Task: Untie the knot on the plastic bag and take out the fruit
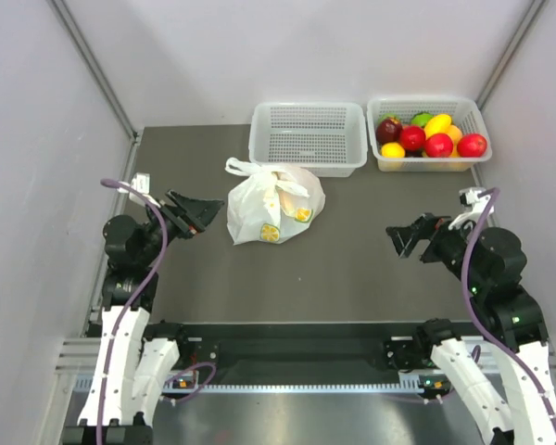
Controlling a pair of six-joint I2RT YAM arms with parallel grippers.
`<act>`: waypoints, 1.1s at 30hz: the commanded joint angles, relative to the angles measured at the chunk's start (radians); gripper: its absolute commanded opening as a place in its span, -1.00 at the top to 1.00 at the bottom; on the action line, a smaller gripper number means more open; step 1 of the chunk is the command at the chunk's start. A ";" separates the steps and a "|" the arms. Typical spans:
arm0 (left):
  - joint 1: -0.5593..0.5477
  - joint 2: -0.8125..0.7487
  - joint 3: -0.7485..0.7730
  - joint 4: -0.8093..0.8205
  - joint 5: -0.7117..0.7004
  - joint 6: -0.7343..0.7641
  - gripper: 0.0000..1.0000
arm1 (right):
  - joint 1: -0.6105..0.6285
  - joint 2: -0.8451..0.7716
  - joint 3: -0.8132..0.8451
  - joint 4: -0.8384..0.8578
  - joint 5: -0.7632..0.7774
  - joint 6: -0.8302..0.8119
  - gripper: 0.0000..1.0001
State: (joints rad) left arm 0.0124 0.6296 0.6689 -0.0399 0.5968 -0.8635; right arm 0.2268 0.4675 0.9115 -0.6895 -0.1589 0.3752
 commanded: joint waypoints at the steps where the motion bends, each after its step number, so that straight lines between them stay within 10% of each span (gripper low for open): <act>1: -0.002 0.007 0.101 -0.075 0.052 0.076 -0.98 | 0.002 0.010 0.020 -0.022 -0.092 -0.004 -0.99; 8: -0.089 0.270 0.397 -0.398 -0.052 0.335 -0.98 | 0.002 0.029 -0.048 0.039 -0.208 0.005 -0.99; 15: -0.466 0.613 0.760 -0.592 -0.651 0.573 -0.98 | 0.014 0.091 -0.027 -0.034 -0.137 -0.061 -0.99; 33: -0.520 1.021 0.859 -0.422 -0.759 0.822 -0.98 | 0.019 0.114 0.004 -0.079 -0.113 -0.117 -0.99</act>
State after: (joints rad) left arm -0.5072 1.6150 1.4796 -0.5529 -0.1307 -0.0982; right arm 0.2340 0.5747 0.8715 -0.7734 -0.2798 0.2756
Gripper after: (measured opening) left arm 0.990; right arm 0.996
